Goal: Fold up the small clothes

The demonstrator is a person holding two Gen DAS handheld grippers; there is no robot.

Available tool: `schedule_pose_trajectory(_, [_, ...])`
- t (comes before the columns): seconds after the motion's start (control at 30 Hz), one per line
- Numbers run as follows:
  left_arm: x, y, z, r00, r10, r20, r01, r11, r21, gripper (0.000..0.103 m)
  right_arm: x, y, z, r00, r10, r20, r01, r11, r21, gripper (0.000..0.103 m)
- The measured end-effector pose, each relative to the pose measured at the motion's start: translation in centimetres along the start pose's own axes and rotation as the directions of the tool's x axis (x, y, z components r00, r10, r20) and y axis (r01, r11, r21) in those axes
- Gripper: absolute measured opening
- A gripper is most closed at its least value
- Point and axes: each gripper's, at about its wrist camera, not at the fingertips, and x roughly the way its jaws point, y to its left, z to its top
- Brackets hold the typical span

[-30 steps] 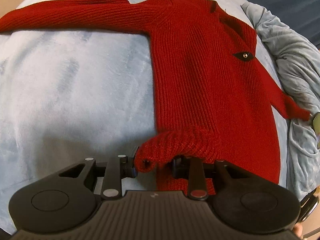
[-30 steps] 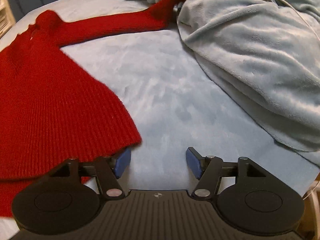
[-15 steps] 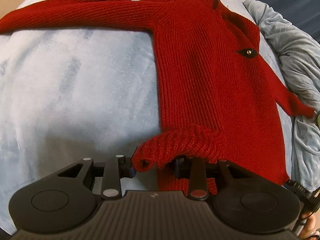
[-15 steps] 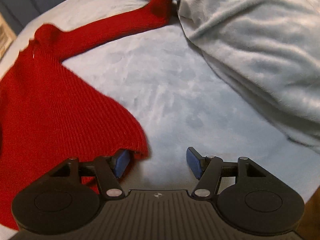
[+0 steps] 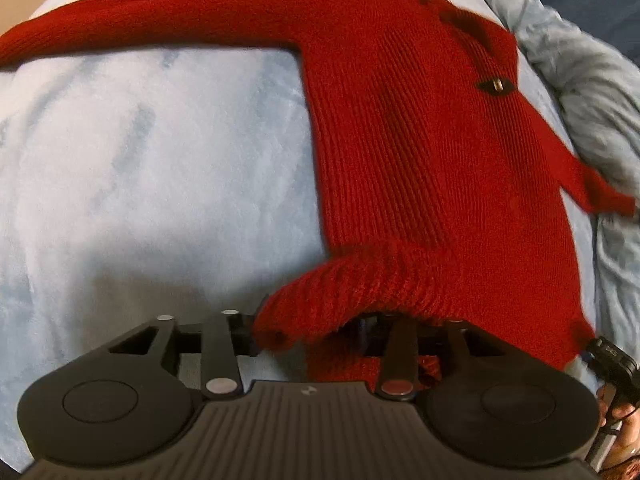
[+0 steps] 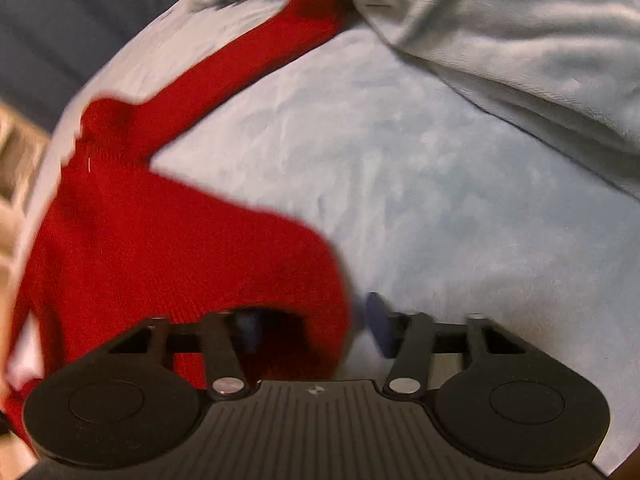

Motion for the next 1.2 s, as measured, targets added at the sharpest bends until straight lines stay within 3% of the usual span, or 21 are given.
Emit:
schedule_pose_trajectory(0.03, [0.3,-0.2,-0.5,1.0,-0.004,-0.011,0.004,1.0,0.023,0.053,-0.1,1.0,-0.7,0.999,-0.035,0.019,0.036,0.996,-0.08,0.007])
schedule_pose_trajectory(0.07, [0.4,-0.4,-0.9,1.0,-0.003,-0.018,0.004,0.999,0.05,0.052,-0.3,2.0,-1.3,0.997,-0.06,0.039,0.066,0.987,-0.149,0.006])
schedule_pose_trajectory(0.1, [0.5,-0.7,-1.4,1.0,0.007,-0.016,-0.005,0.997,0.078,0.038,-0.5,2.7,-1.7,0.995,-0.084,0.055,0.094,0.975,-0.201,0.006])
schedule_pose_trajectory(0.17, [-0.5,-1.2,-2.5,0.999,0.033,0.031,-0.037,0.989,0.144,0.021,-2.0,3.9,-1.9,0.99,-0.12,0.078,0.137,0.957,-0.257,0.006])
schedule_pose_trajectory(0.3, [-6.2,-2.1,-4.8,0.984,0.059,0.171,-0.107,0.952,0.287,0.018,-8.7,5.3,-1.6,0.979,-0.091,0.185,0.146,0.939,-0.313,0.005])
schedule_pose_trajectory(0.37, [-10.5,-1.8,-5.8,0.965,0.062,0.254,-0.148,0.93,0.338,0.017,-13.3,6.1,-1.7,0.977,-0.014,0.212,0.087,0.936,-0.34,0.005])
schedule_pose_trajectory(0.47, [-17.0,0.1,-6.9,0.91,0.094,0.404,-0.248,0.903,0.35,0.017,-18.9,8.1,-3.3,0.968,0.05,0.247,0.059,0.908,-0.415,0.005])
schedule_pose_trajectory(0.53, [-18.9,2.2,-8.0,0.873,0.128,0.47,-0.316,0.883,0.346,0.017,-19.8,8.7,-5.2,0.976,0.041,0.215,0.056,0.903,-0.426,0.005])
schedule_pose_trajectory(0.57, [-18.5,3.3,-8.6,0.87,0.15,0.469,-0.339,0.873,0.35,0.018,-19.0,8.8,-6.3,0.987,0.025,0.161,0.047,0.903,-0.426,0.005])
schedule_pose_trajectory(0.63, [-15.4,5.6,-10.1,0.901,0.173,0.398,-0.331,0.867,0.372,0.018,-16.0,8.6,-8.9,0.998,-0.031,0.046,0.048,0.907,-0.418,0.005])
schedule_pose_trajectory(0.73, [-9.5,7.9,-12.3,0.947,0.182,0.265,-0.274,0.888,0.368,0.019,-11.6,8.7,-11.6,0.984,-0.177,-0.03,0.143,0.875,-0.462,0.005])
schedule_pose_trajectory(0.77, [-7.7,8.3,-13.1,0.959,0.176,0.22,-0.248,0.898,0.363,0.019,-10.9,8.5,-11.8,0.979,-0.195,-0.055,0.151,0.884,-0.441,0.005])
schedule_pose_trajectory(0.87, [-5.4,8.3,-15.3,0.94,0.223,0.259,-0.314,0.861,0.4,0.019,-11.8,8.6,-11.2,0.978,-0.201,-0.045,0.167,0.902,-0.399,0.005])
schedule_pose_trajectory(0.9, [-5.3,8.4,-15.4,0.94,0.216,0.265,-0.311,0.863,0.399,0.02,-12.2,8.9,-10.9,0.979,-0.201,-0.041,0.167,0.899,-0.404,0.005])
schedule_pose_trajectory(1.07, [-6.6,10.7,-14.9,0.96,0.129,0.251,-0.214,0.912,0.349,0.027,-12.9,9.8,-11.2,0.974,-0.223,-0.026,0.187,0.87,-0.455,0.005])
schedule_pose_trajectory(1.2, [-7.8,12.2,-15.0,0.965,0.088,0.247,-0.172,0.924,0.343,0.029,-12.5,9.6,-11.1,0.973,-0.23,-0.029,0.194,0.878,-0.438,0.005])
